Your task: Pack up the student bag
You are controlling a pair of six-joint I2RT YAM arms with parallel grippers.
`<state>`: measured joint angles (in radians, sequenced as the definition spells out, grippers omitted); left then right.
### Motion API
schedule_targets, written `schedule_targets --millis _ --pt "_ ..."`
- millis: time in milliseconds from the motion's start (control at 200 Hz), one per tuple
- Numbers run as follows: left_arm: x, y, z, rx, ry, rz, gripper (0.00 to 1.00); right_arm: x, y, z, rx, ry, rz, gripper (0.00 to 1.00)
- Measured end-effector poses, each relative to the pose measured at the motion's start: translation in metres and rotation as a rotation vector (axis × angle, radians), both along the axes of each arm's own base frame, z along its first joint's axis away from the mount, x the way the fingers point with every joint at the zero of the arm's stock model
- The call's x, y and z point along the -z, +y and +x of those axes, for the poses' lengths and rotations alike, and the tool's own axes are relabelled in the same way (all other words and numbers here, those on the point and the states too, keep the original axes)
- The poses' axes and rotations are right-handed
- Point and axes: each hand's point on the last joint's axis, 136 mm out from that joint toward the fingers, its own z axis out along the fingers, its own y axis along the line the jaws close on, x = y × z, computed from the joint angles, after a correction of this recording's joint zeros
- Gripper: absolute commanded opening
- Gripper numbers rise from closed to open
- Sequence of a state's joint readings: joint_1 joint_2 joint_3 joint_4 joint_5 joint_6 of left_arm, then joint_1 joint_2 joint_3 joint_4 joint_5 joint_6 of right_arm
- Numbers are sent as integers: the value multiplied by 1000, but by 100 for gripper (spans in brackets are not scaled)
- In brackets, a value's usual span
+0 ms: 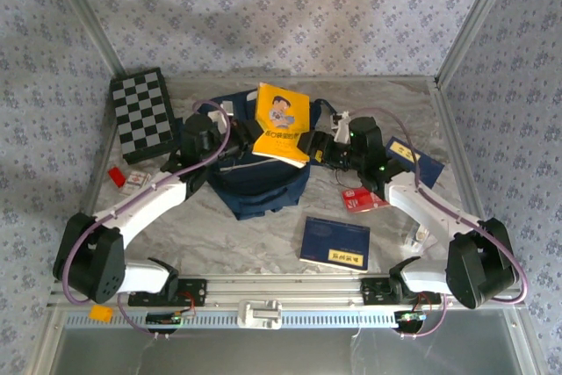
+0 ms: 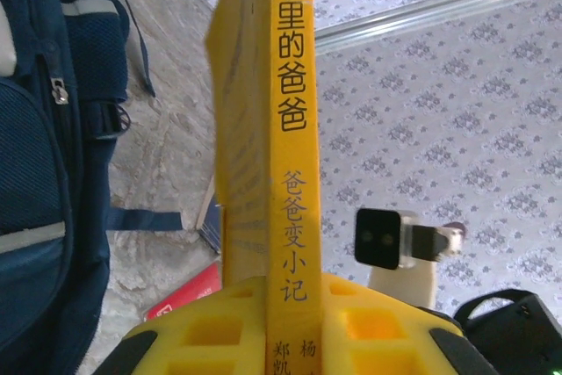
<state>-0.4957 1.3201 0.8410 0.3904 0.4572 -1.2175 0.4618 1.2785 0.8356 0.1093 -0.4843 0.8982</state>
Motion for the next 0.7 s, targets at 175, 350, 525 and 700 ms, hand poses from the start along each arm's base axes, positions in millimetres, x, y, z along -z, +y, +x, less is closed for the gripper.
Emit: schedule_targets --millis 175,350,525,700 --pt "-5 -11 -7 30 -6 -7 0 14 -1 -7 9 79 68 98" --pt "-20 -20 -6 46 -28 -22 0 -4 10 -1 -15 76 202 98" --pt "-16 -19 -5 43 -38 12 0 -28 13 2 -38 37 321 86" --pt "0 -8 -2 9 -13 81 0 -41 3 -2 -23 5 317 60"
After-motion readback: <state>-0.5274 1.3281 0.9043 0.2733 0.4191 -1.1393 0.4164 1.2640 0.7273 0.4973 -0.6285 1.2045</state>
